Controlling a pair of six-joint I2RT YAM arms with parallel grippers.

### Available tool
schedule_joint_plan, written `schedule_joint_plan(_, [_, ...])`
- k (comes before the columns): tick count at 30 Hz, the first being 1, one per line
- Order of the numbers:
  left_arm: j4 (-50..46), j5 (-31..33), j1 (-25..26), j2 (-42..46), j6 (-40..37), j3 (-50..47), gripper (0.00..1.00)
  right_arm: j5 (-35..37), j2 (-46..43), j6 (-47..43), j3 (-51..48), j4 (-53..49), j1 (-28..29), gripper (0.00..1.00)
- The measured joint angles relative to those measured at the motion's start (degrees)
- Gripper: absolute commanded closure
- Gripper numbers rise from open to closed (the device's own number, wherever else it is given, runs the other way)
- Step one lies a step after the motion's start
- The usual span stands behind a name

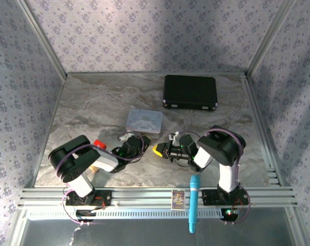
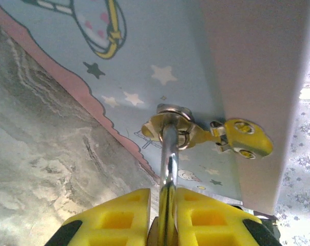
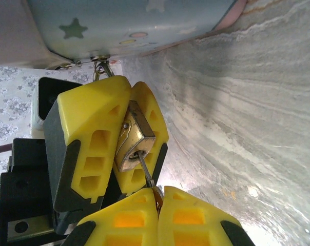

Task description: Unlock a padlock with a key

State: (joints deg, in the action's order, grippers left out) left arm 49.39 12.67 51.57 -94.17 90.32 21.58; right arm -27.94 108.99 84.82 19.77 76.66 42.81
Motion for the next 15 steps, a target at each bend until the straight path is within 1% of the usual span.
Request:
schedule_joint_plan(6, [0.0, 1.4, 0.2, 0.0, 0.4, 0.0, 1.0, -1.1, 0.9, 0.7, 0.9, 0.2, -0.9, 1.0])
schedule_joint_plan(15, [0.7, 2.3, 0.2, 0.0, -1.8, -0.4, 1.0, -7.4, 3.2, 2.4, 3.4, -0.1, -3.2, 1.0])
